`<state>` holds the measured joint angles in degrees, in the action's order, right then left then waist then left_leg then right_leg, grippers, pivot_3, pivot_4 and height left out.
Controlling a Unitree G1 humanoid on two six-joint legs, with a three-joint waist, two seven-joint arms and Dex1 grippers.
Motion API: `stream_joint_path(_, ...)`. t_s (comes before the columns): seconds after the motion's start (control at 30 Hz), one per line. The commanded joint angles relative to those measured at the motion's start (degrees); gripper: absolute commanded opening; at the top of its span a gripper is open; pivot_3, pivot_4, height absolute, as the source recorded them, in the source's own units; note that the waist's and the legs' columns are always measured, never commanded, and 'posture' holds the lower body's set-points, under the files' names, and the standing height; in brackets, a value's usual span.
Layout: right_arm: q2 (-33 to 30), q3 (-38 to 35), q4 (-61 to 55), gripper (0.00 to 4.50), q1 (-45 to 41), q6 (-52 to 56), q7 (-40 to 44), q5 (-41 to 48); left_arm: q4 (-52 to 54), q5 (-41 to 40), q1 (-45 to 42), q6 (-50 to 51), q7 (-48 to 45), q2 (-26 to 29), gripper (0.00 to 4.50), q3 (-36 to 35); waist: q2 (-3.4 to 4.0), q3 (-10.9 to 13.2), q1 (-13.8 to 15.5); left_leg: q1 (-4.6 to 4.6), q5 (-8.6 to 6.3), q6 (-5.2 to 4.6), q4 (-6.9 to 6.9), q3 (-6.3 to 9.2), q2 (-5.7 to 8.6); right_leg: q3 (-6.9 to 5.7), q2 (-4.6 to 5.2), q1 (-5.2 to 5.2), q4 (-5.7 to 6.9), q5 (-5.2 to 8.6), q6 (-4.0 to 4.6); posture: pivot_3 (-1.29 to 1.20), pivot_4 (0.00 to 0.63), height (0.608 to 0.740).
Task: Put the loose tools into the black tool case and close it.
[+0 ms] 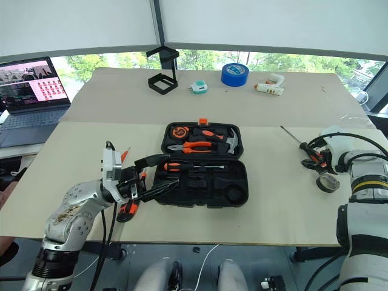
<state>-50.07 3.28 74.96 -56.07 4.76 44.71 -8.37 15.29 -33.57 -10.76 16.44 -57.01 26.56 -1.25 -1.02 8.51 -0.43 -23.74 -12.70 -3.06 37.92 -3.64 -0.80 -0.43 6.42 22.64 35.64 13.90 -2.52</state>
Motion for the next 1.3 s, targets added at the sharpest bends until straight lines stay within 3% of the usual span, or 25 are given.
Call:
stream_joint_path(0.03, -0.6, -0.7, 0.9, 2.41, -1.3, -3.0, -2.5, -1.1, 2.0, -0.6, 0.1, -1.2, -0.5, 0.9, 4.5, -1.2, 0.01, 0.0, -0.1, 0.0, 0.0, 0.0, 0.0, 0.0, 0.0, 0.0, 0.0, 0.0, 0.0, 0.0, 0.0, 0.0, 0.15, 0.74)
stream_joint_path(0.13, 0.2, -0.8, 1.2, 1.42, -1.0, -5.2, -3.2, -1.5, 1.4, -0.7, -0.6, -1.4, -1.2, 1.5, 4.5, -1.4, 0.01, 0.0, -0.3, 0.0, 0.0, 0.0, 0.0, 0.0, 0.0, 0.0, -0.01, 0.01, 0.01, 0.0, 0.0, 0.0, 0.15, 0.74)
stream_joint_path(0.4, 1.6, -2.3, 1.6, 1.42, -1.3, -6.2, -5.1, -1.4, 1.5, -1.4, -1.3, -0.7, -2.1, 2.6, 4.5, -1.5, 0.0, 0.0, -0.6, 0.08, 0.01, 0.01, 0.0, 0.0, -0.02, 0.01, -0.04, -0.02, 0.06, 0.0, 0.0, 0.0, 0.15, 0.74)
stream_joint_path(0.5, 1.6, -4.9, 1.5, 2.12, -2.5, -4.2, -1.5, 1.1, 1.8, -1.9, -1.3, -0.4, -2.0, 3.0, 4.5, -2.0, 0.0, 0.0, -0.6, 0.09, 0.01, 0.03, 0.0, -0.01, -0.02, 0.03, -0.04, -0.02, 0.08, 0.0, -0.01, 0.0, 0.15, 0.74)
stream_joint_path(0.73, 0.0, -6.4, 1.1, 4.42, -3.8, -5.2, -4.2, 0.7, 2.1, -2.1, -0.9, -0.4, -1.1, 3.1, 4.5, -2.9, 0.05, 0.0, -0.4, 0.08, 0.01, 0.02, 0.0, -0.01, -0.02, 0.03, -0.03, -0.01, 0.09, 0.0, -0.01, 0.0, 0.15, 0.74)
stream_joint_path(1.0, 2.8, -6.7, 2.3, 4.42, -3.0, -1.1, -9.7, 0.2, 2.8, -2.4, -2.7, 1.1, -0.3, 2.8, 4.5, -2.3, 0.05, 0.0, -0.4, 0.08, 0.02, 0.03, 0.0, -0.01, -0.02, 0.03, -0.03, -0.01, 0.1, 0.0, -0.01, 0.0, 0.15, 0.74)
stream_joint_path(1.3, 6.5, -6.9, 2.9, 4.42, -3.0, 4.4, -8.9, -0.1, 4.2, -3.8, -3.4, 3.4, -0.2, 4.4, 4.5, -2.7, 0.07, 0.1, -0.6, 0.07, 0.02, 0.04, -0.01, 0.0, -0.02, 0.03, -0.05, -0.02, 0.1, -0.01, -0.01, 0.0, 0.15, 0.74)
